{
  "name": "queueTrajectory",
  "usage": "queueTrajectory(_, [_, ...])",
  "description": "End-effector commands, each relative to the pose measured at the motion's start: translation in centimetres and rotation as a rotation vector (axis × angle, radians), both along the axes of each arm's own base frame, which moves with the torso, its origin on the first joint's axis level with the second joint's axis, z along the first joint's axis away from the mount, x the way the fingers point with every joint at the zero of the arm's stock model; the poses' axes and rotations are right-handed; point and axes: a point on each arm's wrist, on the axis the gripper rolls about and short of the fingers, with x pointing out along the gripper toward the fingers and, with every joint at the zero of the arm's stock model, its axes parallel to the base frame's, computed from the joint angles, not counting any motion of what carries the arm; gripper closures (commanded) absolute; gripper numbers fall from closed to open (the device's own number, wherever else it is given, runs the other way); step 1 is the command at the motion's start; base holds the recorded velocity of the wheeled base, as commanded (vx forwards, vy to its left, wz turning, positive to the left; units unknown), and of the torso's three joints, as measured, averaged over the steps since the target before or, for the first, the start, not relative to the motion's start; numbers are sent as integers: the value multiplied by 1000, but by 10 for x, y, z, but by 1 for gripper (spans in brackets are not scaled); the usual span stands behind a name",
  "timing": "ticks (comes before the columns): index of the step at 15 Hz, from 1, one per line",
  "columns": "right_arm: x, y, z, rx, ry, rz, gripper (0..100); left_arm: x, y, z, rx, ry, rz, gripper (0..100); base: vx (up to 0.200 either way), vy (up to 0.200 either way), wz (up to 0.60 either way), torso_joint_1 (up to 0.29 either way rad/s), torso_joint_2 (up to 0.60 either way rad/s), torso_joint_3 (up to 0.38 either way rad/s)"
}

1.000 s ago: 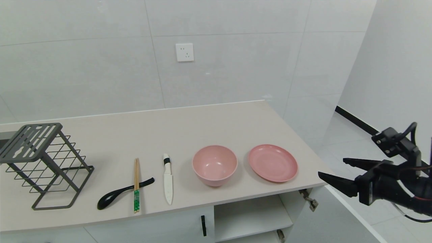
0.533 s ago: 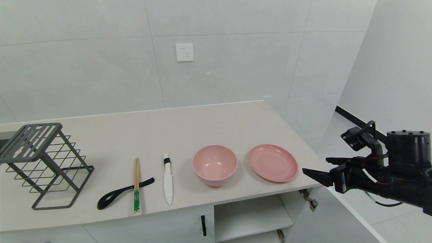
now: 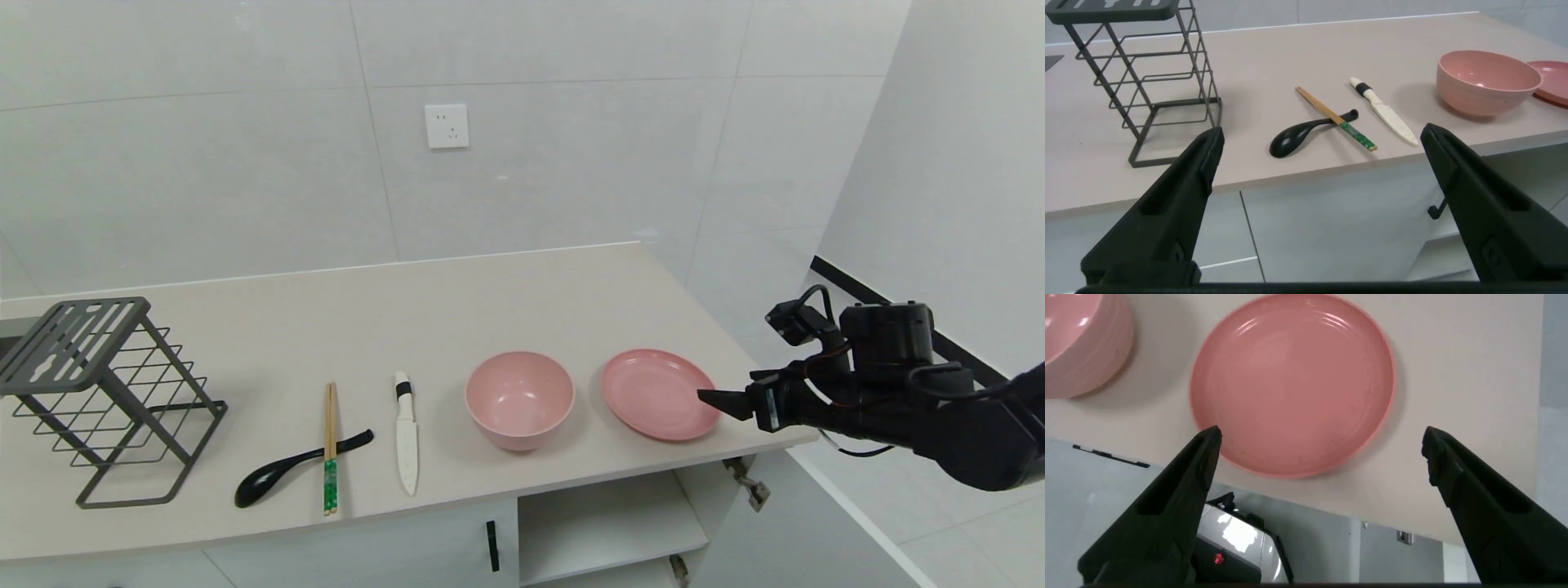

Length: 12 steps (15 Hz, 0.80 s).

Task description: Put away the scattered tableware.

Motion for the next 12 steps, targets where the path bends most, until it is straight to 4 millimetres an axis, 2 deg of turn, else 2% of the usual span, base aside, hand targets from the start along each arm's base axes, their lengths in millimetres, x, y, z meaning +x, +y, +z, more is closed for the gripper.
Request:
queueTrajectory(1, [9,0,-12,-5,26,-2,0,0,0,0,1,2,0,0,0,0,0,0,0,0])
queueTrajectory(5, [40,3,-33,11,-39,-10,0,0,0,0,-1,2,0,0,0,0,0,0,0,0])
queueTrajectory(8, [54,4,-57,20,-88,-14,0,0,0,0,-1,2,0,0,0,0,0,0,0,0])
queueTrajectory(12, [66,3,-68,22,-90,-23,0,0,0,0,-1,2,0,0,0,0,0,0,0,0])
